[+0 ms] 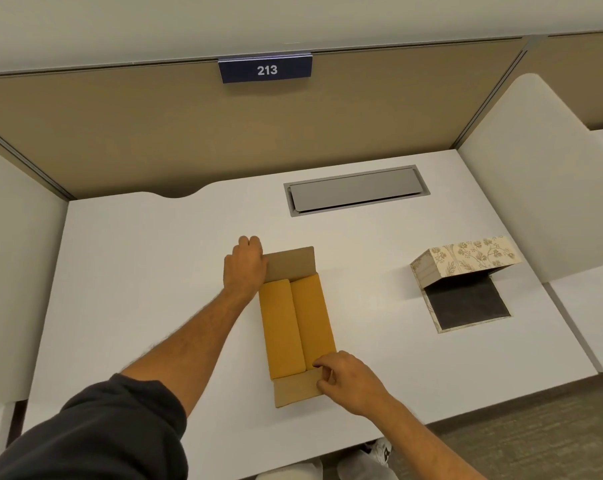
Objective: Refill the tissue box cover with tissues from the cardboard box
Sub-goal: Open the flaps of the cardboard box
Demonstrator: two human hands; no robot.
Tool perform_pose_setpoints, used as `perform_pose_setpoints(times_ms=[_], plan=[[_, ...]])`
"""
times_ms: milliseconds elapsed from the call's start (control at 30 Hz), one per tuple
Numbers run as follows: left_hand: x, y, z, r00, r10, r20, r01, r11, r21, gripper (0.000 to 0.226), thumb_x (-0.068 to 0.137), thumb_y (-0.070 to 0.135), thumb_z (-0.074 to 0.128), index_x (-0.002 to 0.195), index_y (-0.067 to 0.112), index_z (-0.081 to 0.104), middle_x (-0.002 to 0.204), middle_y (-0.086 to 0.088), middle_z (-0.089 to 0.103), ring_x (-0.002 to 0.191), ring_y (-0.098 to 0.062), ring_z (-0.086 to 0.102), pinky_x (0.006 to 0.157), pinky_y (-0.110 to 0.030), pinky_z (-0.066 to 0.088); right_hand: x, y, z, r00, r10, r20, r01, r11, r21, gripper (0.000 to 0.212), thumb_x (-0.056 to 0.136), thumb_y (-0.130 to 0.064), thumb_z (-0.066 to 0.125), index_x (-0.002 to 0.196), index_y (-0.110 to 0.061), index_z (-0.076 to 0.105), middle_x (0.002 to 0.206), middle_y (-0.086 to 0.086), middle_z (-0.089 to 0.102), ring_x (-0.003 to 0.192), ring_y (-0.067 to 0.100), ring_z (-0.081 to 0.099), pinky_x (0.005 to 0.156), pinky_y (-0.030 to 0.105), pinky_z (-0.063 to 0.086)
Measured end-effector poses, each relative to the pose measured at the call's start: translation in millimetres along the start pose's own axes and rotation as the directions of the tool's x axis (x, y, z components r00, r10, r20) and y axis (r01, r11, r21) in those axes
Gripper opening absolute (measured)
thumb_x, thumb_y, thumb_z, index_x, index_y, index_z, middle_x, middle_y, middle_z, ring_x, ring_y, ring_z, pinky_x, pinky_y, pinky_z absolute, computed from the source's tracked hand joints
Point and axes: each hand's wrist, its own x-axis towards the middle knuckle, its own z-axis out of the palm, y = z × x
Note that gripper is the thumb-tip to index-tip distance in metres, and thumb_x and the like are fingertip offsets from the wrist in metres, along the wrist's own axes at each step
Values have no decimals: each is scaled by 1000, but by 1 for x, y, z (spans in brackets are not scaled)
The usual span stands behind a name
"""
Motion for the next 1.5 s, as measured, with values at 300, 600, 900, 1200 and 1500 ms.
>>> perform_pose_setpoints(times_ms=[300, 600, 900, 1200, 1500], plan=[[-76, 13, 37, 992, -24, 127, 37, 994, -99, 77, 85, 46, 63, 147, 13, 32, 155, -12, 33, 140, -32, 31, 112, -49, 35, 11, -10, -2, 997, 31, 74, -28, 999, -40, 37, 89, -26, 56, 125, -20, 63, 117, -2, 65, 106, 17, 57, 91, 29, 48], [-132, 28, 73, 924, -138, 355, 188, 976, -109, 119, 78, 58, 67, 155, 18, -14, 165, -9, -18, 151, -38, -8, 116, -61, 20, 27, -14, -4, 997, 42, 70, -32, 990, -137, 31, 95, -23, 49, 120, -16, 65, 112, 8, 61, 105, 25, 56, 84, 39, 52], [-136, 13, 49, 940, -170, 297, 285, 868, -406, 81, 85, 26, 66, 152, 20, 22, 158, -5, 28, 132, -30, 47, 100, -37, 48, 56, -30, -4, 966, 4, 260, 65, 964, -258, 44, 99, -14, 42, 141, -23, 49, 132, 11, 56, 116, 31, 56, 97, 43, 49], [-146, -11, 28, 940, -256, 226, 338, 795, -503, 44, 100, 18, 47, 144, 22, 44, 140, -2, 57, 123, -27, 58, 100, -39, 48, 71, -44, 16, 943, 12, 331, 168, 844, -509, 37, 102, -20, 42, 137, -18, 55, 126, 14, 57, 113, 32, 57, 93, 43, 51], [-155, -19, 25, 941, -263, 213, 336, 793, -508, 38, 99, 11, 46, 137, 18, 49, 116, 4, 61, 91, -12, 56, 79, -26, 46, 68, -33, 12, 944, -32, 329, 242, 744, -622, 27, 100, -14, 44, 123, -7, 56, 116, 17, 58, 101, 35, 62, 79, 46, 53]])
